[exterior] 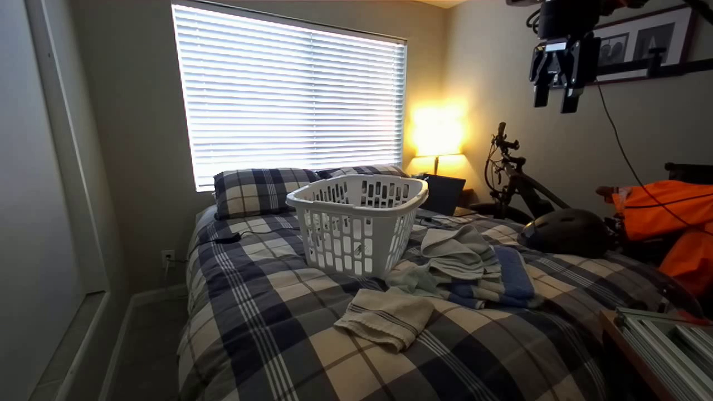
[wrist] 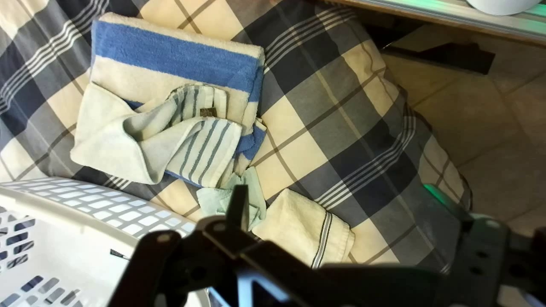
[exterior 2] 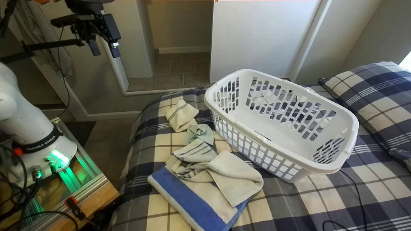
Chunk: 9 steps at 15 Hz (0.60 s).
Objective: Put the left towel in the laundry basket
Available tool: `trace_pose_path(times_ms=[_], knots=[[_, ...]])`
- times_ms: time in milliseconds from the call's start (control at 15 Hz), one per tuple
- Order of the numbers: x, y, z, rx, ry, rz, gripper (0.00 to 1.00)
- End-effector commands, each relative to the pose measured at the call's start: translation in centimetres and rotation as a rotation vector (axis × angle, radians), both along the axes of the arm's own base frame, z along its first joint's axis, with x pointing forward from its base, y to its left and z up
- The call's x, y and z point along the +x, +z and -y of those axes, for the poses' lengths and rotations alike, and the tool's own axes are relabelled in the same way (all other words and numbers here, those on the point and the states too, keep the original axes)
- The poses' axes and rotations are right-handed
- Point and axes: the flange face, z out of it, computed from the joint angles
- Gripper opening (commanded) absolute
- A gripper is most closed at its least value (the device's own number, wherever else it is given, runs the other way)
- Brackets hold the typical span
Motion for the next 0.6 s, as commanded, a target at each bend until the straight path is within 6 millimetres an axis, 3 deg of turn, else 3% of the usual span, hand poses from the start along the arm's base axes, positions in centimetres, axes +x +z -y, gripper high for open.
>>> trace_pose_path(times_ms=[0,533], knots=[[1.2,-0.8,0.3,-0.014,-0.049,0.015,1.0],[8.3,-6.8,-0.7,0.003,-0.084,0.019,1.0]])
